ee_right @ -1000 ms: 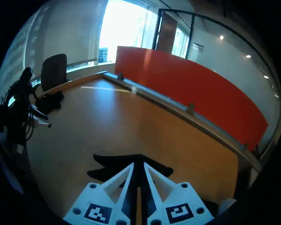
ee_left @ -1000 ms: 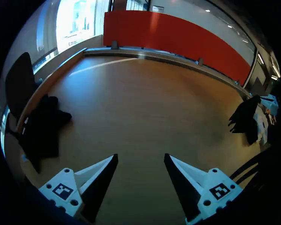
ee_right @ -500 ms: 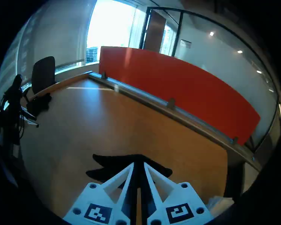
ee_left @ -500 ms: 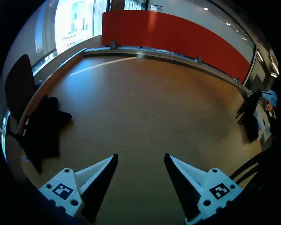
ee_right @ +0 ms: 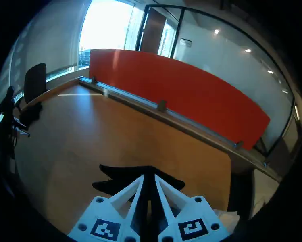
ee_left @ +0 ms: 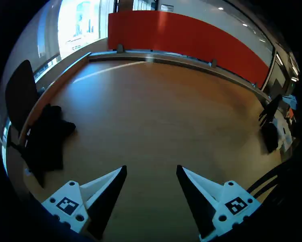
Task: Fold towel
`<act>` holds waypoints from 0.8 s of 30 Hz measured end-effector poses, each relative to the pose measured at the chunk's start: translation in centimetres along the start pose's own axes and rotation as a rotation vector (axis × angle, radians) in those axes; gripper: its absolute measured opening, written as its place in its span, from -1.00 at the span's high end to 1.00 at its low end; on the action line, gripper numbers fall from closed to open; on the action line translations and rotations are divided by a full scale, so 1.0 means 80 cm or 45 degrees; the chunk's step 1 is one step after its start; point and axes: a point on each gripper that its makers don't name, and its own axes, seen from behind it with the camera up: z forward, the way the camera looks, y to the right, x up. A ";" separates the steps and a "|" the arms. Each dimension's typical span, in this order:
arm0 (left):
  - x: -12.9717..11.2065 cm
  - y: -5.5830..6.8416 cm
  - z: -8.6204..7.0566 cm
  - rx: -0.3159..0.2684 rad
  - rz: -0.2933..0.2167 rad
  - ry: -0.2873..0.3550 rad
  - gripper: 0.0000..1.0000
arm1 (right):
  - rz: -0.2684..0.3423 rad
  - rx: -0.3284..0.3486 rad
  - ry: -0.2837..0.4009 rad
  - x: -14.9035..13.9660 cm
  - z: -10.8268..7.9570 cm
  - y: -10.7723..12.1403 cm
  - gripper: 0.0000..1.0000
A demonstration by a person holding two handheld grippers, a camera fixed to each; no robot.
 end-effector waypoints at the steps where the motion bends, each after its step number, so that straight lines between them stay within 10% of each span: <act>1: 0.000 0.001 0.000 0.001 0.001 -0.001 -0.82 | -0.002 -0.008 -0.005 -0.002 0.000 0.007 0.88; 24: 0.003 0.022 0.001 0.005 0.022 -0.009 -0.82 | 0.030 -0.123 -0.089 -0.041 -0.009 0.111 0.89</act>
